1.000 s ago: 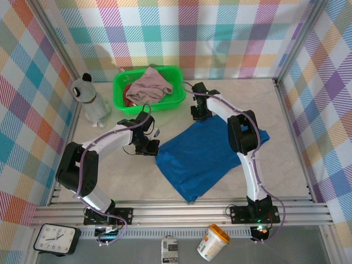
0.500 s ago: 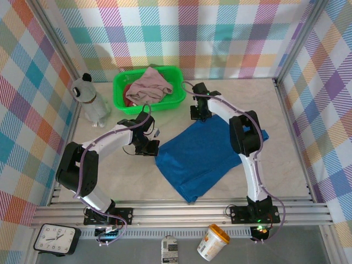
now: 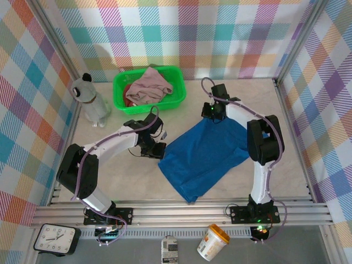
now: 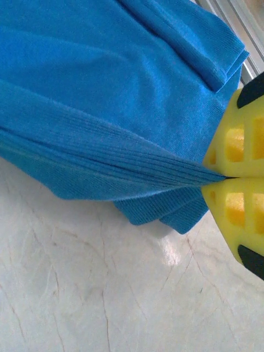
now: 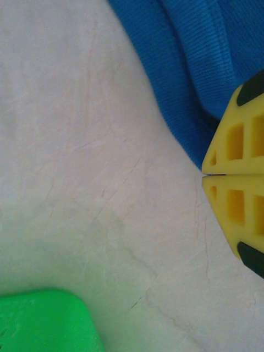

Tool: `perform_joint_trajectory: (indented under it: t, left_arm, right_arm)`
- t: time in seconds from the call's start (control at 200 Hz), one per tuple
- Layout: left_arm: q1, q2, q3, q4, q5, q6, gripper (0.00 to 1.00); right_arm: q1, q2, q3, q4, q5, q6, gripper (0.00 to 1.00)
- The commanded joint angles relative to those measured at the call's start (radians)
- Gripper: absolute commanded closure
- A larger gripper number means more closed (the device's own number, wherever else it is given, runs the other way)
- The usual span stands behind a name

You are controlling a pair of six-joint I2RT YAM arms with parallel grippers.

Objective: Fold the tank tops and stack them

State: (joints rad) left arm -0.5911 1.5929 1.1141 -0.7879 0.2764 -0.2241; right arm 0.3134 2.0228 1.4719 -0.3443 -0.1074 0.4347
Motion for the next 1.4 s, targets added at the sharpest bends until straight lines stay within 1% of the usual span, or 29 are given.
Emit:
perform_joint_trajectory:
  t: [0.0,0.245,0.37,0.48,0.785,1.0,1.065,1.13,1.19,1.255,1.31,1.395]
  left_arm:
    - [-0.036,-0.034,0.009,-0.042,-0.011,-0.03,1.0]
    - [-0.085,-0.073,-0.01,-0.072,-0.03,-0.056,1.0]
    - [-0.13,-0.06,-0.033,-0.045,-0.023,-0.083,1.0]
    - [-0.148,-0.05,-0.056,-0.005,-0.016,-0.109,1.0]
    - [-0.198,0.04,-0.084,0.056,-0.005,-0.118,1.0]
    - [-0.226,0.088,-0.09,0.056,-0.008,-0.111,0.95]
    - [-0.23,0.088,-0.091,0.055,-0.004,-0.111,0.91]
    - [-0.232,0.084,-0.088,0.047,0.0,-0.109,0.82]
    - [-0.235,0.077,-0.084,0.035,0.002,-0.104,0.78]
    - [-0.234,0.062,-0.08,0.023,0.006,-0.104,0.74]
    - [-0.234,0.046,-0.078,0.016,0.015,-0.104,0.67]
    - [-0.234,0.023,-0.062,-0.002,0.031,-0.1,0.58]
  right_arm:
    - [-0.013,-0.048,-0.068,0.119,-0.057,0.053,1.0]
    - [-0.029,-0.09,-0.161,0.193,-0.095,0.061,1.0]
    - [-0.032,-0.124,-0.223,0.234,-0.089,0.071,1.0]
    - [-0.041,-0.15,-0.271,0.266,-0.092,0.084,1.0]
    - [-0.069,-0.19,-0.403,0.335,-0.116,0.125,0.98]
    - [-0.085,-0.245,-0.487,0.338,-0.117,0.13,0.94]
    - [-0.088,-0.262,-0.509,0.331,-0.114,0.125,0.93]
    - [-0.09,-0.277,-0.53,0.328,-0.113,0.126,0.92]
    - [-0.093,-0.291,-0.543,0.32,-0.107,0.123,0.91]
    - [-0.098,-0.307,-0.556,0.312,-0.098,0.116,0.86]
    - [-0.101,-0.32,-0.567,0.303,-0.1,0.11,0.83]
    - [-0.106,-0.336,-0.576,0.268,-0.092,0.092,0.82]
